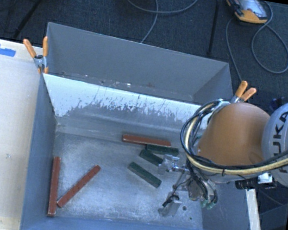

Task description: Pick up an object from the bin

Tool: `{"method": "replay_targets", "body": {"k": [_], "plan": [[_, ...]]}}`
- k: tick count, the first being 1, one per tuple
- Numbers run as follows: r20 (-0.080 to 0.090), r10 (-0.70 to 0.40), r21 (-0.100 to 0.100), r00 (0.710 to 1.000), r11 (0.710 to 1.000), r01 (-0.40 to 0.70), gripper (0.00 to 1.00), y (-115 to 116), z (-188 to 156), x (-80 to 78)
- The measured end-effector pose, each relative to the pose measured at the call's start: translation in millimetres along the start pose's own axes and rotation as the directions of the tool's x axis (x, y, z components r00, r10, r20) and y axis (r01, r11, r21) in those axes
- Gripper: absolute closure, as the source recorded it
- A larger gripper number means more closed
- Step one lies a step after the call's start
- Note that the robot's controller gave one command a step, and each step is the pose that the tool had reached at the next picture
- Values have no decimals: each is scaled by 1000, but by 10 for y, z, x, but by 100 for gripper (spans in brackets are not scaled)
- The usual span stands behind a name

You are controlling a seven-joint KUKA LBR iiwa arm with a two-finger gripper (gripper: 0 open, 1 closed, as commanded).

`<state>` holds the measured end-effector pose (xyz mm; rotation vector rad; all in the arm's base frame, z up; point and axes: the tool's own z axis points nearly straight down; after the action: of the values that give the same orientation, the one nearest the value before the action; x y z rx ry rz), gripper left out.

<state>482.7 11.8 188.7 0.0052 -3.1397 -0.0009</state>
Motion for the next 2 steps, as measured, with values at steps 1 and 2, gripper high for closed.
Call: {"method": "replay_targets", "body": {"k": [1, 2], "plan": [[-4, 92, 1, 996, 996, -92, 0, -54, 830, -385], [-1, 92, 0, 996, 996, -92, 0, 119, 1213, -574]]}}
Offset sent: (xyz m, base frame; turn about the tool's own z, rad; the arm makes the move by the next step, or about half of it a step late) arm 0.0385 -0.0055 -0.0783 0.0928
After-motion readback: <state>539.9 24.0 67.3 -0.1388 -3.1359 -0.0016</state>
